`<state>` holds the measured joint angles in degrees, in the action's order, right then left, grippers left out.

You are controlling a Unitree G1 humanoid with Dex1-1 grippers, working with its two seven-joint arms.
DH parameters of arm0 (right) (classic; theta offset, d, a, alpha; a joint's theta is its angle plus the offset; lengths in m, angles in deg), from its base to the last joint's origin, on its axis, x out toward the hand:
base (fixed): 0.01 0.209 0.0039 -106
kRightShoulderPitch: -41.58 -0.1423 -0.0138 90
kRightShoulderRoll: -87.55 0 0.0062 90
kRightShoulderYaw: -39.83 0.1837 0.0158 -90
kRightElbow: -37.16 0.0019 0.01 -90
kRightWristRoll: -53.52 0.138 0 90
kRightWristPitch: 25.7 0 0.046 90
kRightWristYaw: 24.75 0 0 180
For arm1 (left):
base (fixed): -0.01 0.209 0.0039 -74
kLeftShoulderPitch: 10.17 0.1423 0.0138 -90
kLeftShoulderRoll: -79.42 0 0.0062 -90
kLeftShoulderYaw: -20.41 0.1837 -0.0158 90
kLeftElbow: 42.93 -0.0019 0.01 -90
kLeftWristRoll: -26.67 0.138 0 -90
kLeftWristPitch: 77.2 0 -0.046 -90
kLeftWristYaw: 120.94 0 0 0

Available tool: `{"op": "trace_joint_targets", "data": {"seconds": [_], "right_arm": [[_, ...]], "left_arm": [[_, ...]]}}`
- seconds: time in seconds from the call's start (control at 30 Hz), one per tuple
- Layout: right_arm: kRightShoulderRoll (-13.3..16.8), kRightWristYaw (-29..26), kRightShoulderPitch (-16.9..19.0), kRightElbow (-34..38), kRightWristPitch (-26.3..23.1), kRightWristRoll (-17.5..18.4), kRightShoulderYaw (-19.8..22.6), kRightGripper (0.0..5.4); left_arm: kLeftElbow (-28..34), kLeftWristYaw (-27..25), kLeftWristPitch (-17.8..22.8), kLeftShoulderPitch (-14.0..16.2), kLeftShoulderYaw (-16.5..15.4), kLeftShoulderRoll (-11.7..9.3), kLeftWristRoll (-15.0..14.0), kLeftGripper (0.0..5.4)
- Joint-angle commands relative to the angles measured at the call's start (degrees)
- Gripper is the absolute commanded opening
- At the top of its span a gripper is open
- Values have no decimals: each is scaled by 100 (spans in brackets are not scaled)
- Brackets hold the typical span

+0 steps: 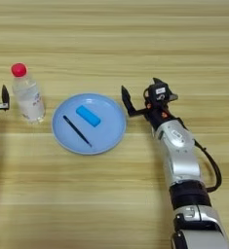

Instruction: Move the objects on the table

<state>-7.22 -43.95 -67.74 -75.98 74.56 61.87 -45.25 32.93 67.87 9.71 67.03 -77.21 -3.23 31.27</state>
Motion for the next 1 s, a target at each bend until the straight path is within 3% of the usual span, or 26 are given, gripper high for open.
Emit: {"op": "trace_joint_targets", "data": {"seconds": [0.03, 0.67, 0.83, 1.0], "right_arm": [[-6, 29, -47, -12, -141, 7, 12, 539], [-29, 29, 49, 162, -187, -23, -37, 539], [59, -34, 65, 211, -159, -124, -118, 539], [212, -269, 125, 444, -471, -200, -286, 539]], "left_arm": [[3, -36, -18, -45, -19, -67, 11, 540], [83, -72, -8, 10, -48, -74, 2, 540], [140, -47, 27, 24, -22, -44, 28, 540], [244, -1, 93, 56, 29, 6, 77, 540]]}}
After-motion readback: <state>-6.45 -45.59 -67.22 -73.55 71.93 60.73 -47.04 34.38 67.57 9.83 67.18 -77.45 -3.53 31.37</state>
